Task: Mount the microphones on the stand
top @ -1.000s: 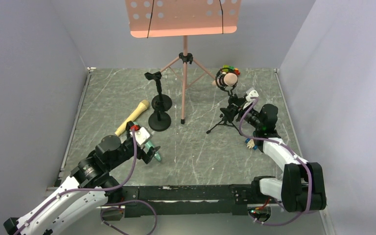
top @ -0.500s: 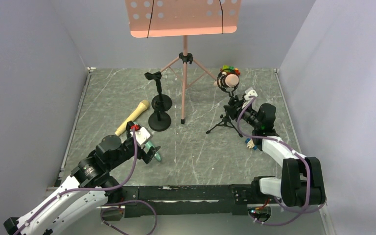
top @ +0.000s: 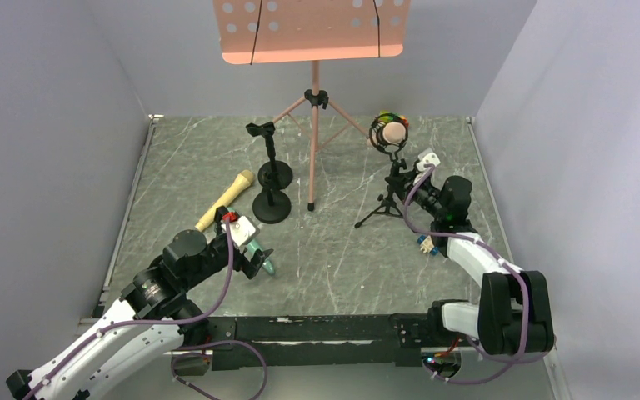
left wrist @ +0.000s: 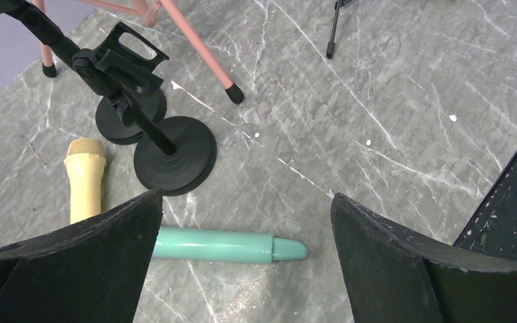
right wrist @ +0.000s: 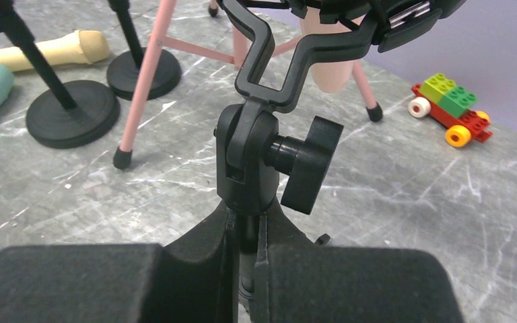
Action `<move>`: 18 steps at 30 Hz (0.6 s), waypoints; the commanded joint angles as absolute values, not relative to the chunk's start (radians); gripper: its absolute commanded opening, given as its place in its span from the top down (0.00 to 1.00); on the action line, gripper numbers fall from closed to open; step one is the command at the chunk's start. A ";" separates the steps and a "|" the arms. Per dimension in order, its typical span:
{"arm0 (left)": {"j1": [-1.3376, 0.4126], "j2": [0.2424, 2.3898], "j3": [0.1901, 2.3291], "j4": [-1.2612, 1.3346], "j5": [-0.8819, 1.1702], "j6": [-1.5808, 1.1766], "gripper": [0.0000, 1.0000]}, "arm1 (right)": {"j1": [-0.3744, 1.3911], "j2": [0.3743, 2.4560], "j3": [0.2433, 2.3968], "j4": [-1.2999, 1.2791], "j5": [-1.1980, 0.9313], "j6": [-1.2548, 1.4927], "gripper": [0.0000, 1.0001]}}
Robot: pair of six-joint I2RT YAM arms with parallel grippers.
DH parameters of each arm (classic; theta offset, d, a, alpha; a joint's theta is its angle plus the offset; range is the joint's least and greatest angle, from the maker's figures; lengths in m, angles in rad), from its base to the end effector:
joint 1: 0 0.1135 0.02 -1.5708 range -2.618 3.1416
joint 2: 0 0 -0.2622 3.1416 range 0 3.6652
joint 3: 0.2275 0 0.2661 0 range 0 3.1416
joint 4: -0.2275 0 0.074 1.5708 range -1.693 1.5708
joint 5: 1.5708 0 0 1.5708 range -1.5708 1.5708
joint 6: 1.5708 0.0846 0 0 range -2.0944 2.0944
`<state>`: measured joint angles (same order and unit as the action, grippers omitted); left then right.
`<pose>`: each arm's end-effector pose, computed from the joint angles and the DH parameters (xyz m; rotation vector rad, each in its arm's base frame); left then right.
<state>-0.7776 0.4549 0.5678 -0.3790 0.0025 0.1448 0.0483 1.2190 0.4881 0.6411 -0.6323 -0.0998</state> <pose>0.1340 -0.1323 0.2758 0.8294 1.6650 -0.4443 0.3016 0.0646 0.2185 -0.5938 1.5561 0.4843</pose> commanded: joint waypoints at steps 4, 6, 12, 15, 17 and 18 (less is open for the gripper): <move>-0.774 0.446 0.591 -0.357 0.003 0.135 0.01 | -0.057 1.241 0.544 0.759 -0.590 -0.115 1.00; -0.774 0.445 0.590 -0.358 0.003 0.134 0.01 | -0.089 1.284 0.566 0.811 -0.597 -0.104 1.00; -0.773 0.450 0.585 -0.352 0.003 0.137 0.01 | -0.144 1.438 0.672 0.931 -0.588 -0.103 1.00; -0.773 0.471 0.593 -0.360 0.003 0.135 0.01 | -0.164 1.524 0.737 1.000 -0.588 -0.088 1.00; -0.773 0.475 0.592 -0.364 -0.027 0.131 0.01 | -0.173 1.586 0.780 1.028 -0.583 -0.096 1.00; -0.774 0.473 0.590 -0.362 -0.030 0.131 0.01 | -0.178 1.615 0.800 1.038 -0.578 -0.099 1.00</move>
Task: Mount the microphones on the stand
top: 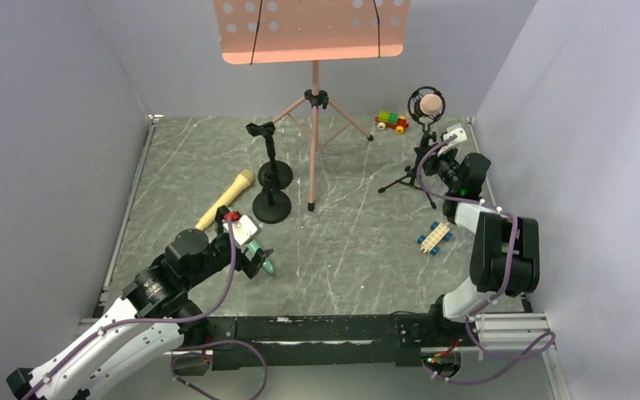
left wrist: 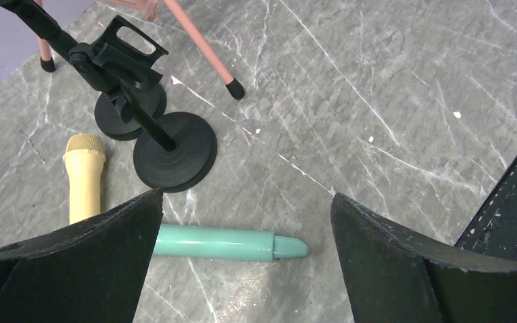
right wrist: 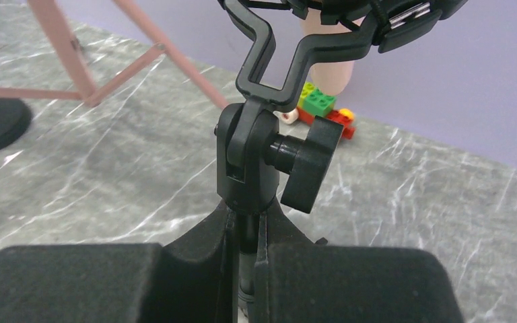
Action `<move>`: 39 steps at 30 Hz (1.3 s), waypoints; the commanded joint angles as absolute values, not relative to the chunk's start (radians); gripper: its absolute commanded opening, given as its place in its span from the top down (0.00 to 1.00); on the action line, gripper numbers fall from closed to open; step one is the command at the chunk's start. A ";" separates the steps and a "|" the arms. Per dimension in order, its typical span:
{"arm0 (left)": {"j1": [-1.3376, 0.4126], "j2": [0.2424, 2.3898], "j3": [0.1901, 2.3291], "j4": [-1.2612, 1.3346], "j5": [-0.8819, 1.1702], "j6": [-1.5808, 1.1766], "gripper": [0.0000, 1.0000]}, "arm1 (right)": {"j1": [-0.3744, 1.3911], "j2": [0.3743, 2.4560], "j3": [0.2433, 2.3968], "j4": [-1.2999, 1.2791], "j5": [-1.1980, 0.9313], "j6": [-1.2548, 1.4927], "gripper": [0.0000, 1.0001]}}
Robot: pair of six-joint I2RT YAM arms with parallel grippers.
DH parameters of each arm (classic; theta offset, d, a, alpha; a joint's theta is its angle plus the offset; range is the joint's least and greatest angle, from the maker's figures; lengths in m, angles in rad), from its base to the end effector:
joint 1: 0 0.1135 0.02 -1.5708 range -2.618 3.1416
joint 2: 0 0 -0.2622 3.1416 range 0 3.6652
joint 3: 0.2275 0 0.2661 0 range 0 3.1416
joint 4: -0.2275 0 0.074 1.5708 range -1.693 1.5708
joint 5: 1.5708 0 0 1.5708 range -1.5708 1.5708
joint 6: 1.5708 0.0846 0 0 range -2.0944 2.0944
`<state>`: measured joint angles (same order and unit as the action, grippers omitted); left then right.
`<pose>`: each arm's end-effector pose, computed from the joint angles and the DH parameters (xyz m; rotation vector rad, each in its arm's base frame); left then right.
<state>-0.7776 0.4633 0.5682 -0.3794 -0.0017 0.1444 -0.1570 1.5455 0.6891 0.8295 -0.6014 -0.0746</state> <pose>0.1352 -0.1329 0.2745 0.8300 1.6737 -0.4389 0.3752 -0.0109 0.2152 -0.3991 1.5505 0.2997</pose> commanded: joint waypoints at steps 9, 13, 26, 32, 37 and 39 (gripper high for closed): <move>-0.773 0.496 0.587 -0.355 -0.046 0.137 0.01 | -0.204 1.747 0.864 1.055 -0.536 -0.093 1.00; -0.772 0.515 0.592 -0.357 -0.042 0.140 0.01 | -0.205 1.753 0.842 1.066 -0.553 -0.088 0.92; -0.771 0.497 0.593 -0.363 -0.035 0.136 0.01 | -0.227 1.675 0.792 1.058 -0.551 -0.035 0.19; -0.771 0.452 0.584 -0.352 -0.045 0.126 0.01 | -0.260 1.548 0.765 0.946 -0.601 -0.050 0.00; -0.765 0.436 0.585 -0.345 -0.065 0.108 0.01 | -0.296 1.426 0.795 0.691 -0.653 -0.067 0.00; -0.757 0.434 0.589 -0.340 -0.068 0.093 0.01 | -0.304 1.367 0.798 0.549 -0.669 -0.100 0.00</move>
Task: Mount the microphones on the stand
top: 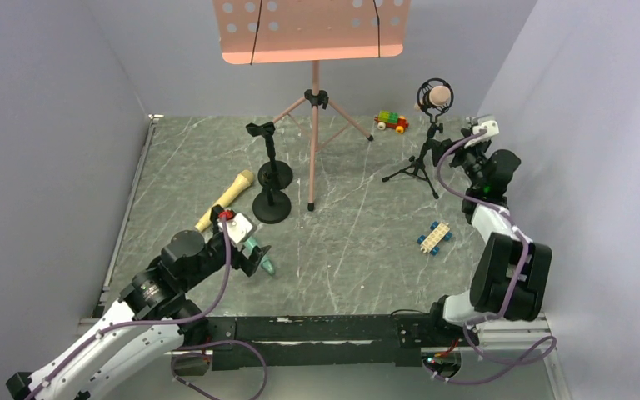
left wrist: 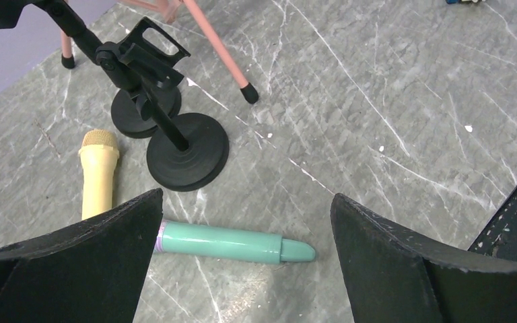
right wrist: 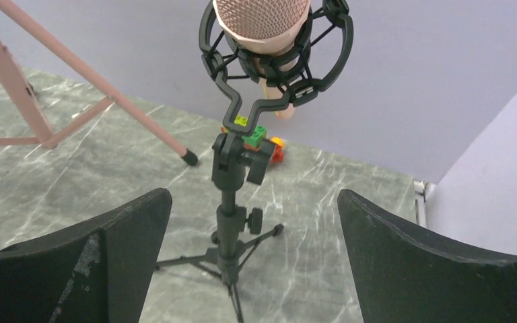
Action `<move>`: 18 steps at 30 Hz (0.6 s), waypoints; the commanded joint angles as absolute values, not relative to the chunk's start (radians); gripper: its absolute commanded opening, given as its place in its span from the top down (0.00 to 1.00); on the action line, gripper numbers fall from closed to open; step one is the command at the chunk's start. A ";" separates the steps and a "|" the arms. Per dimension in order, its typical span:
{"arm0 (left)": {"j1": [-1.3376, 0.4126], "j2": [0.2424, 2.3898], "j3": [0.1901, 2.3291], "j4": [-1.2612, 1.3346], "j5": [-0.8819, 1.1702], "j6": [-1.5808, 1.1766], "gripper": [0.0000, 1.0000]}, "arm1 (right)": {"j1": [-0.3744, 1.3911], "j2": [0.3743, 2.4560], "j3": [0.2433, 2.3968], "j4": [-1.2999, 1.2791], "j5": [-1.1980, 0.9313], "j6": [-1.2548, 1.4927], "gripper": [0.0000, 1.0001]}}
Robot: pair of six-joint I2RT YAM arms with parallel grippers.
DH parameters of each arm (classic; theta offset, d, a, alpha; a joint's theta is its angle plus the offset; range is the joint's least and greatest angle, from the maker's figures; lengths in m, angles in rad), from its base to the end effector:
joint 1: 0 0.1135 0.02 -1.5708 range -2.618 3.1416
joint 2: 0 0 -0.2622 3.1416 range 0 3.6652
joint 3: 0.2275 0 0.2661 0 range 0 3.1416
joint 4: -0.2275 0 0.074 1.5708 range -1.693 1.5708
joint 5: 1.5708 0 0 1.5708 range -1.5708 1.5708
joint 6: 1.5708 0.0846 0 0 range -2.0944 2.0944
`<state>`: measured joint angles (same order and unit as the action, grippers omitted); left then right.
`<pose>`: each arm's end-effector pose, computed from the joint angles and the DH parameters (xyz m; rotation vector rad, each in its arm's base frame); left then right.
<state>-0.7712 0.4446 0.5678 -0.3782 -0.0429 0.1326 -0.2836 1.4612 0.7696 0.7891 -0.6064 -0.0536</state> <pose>0.1363 -0.1275 0.2777 0.7781 1.6729 -0.4099 0.3707 -0.0578 0.2690 -0.3217 1.4581 0.1742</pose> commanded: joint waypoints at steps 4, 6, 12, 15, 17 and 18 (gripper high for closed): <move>-0.735 0.437 0.607 -0.335 -0.089 0.042 0.01 | -0.310 1.239 0.782 0.318 -0.708 -0.193 0.00; -0.731 0.446 0.628 -0.344 -0.111 -0.011 0.01 | -0.311 1.179 0.770 0.211 -0.736 -0.244 0.00; -0.723 0.508 0.689 -0.361 -0.091 -0.184 0.01 | -0.315 1.016 0.736 -0.083 -0.783 -0.342 0.00; -0.710 0.521 0.698 -0.347 -0.106 -0.222 0.01 | -0.314 0.976 0.745 -0.172 -0.834 -0.352 0.00; -0.689 0.533 0.712 -0.341 -0.112 -0.253 0.01 | -0.314 0.956 0.765 -0.244 -0.881 -0.361 0.00; -0.677 0.543 0.724 -0.341 -0.112 -0.275 0.01 | -0.313 0.950 0.775 -0.276 -0.909 -0.366 0.00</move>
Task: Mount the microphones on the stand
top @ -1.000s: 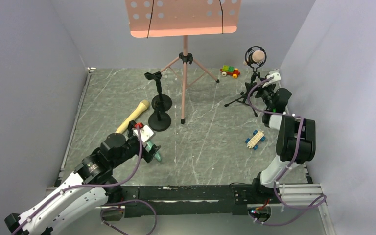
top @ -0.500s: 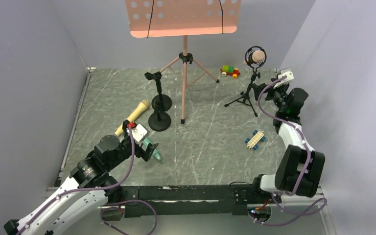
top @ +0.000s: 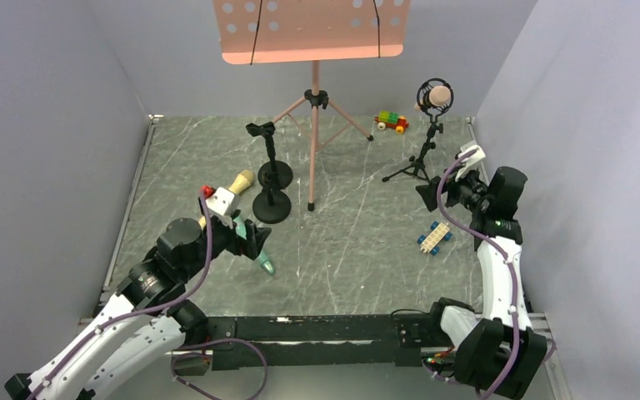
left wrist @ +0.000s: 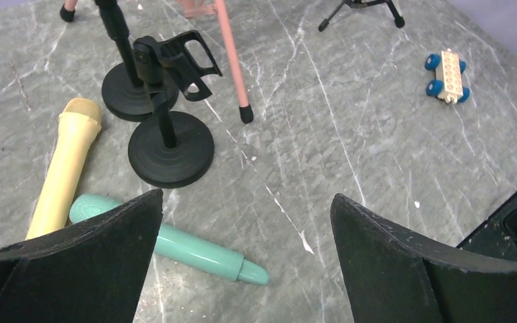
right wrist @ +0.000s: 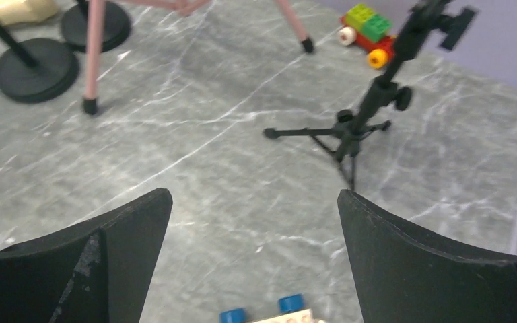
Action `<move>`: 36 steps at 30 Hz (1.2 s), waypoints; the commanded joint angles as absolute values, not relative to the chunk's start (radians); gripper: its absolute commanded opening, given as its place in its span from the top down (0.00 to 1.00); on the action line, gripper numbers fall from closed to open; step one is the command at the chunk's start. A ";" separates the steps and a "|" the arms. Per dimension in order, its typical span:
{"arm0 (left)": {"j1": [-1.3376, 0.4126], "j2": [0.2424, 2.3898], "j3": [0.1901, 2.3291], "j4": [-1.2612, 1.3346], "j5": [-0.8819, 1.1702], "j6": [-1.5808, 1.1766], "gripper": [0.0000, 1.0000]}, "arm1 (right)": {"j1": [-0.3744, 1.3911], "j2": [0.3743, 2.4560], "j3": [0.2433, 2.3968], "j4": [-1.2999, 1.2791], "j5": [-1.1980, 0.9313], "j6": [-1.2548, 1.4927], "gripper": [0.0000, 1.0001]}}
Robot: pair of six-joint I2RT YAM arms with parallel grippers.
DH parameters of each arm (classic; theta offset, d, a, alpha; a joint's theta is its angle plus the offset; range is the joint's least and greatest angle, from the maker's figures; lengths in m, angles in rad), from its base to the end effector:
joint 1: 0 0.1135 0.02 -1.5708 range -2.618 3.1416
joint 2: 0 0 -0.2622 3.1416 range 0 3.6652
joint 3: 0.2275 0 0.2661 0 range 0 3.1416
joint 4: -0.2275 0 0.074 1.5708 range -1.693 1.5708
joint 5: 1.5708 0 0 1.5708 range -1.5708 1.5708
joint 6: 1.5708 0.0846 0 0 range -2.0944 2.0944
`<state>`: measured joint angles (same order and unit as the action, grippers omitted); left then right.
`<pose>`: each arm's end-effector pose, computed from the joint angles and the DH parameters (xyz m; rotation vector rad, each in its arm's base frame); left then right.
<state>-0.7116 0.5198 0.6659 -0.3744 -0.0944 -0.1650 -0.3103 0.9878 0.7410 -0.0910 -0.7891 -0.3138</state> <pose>0.1523 -0.1208 0.3050 0.4278 1.7803 -0.5385 0.2733 -0.0246 0.2830 -0.5174 1.7422 0.3115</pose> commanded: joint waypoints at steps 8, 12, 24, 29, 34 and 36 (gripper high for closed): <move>-0.533 0.734 0.880 -0.430 -0.020 -0.484 0.01 | -0.314 0.859 0.720 -0.281 -1.049 -0.302 0.00; -0.484 0.822 0.908 -0.425 0.049 -0.493 0.01 | -0.317 0.802 0.680 -0.287 -1.071 -0.323 0.00; -0.138 0.987 0.913 -0.326 0.475 -0.546 0.01 | -0.317 0.810 0.690 -0.337 -1.128 -0.355 0.00; -0.139 1.088 0.999 -0.404 0.339 -0.680 0.01 | -0.317 0.807 0.690 -0.344 -1.131 -0.364 0.00; -0.200 1.162 1.140 -0.528 0.115 -0.831 0.01 | -0.317 0.813 0.685 -0.337 -1.145 -0.359 0.00; -0.266 1.228 1.258 -0.643 -0.009 -0.860 0.01 | -0.317 0.815 0.682 -0.331 -1.150 -0.353 0.00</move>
<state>-0.1745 1.1549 1.0550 -0.4812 0.2325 -0.7265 -0.3130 0.8185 0.6769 -0.3511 -1.1004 -0.3412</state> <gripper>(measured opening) 0.994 0.994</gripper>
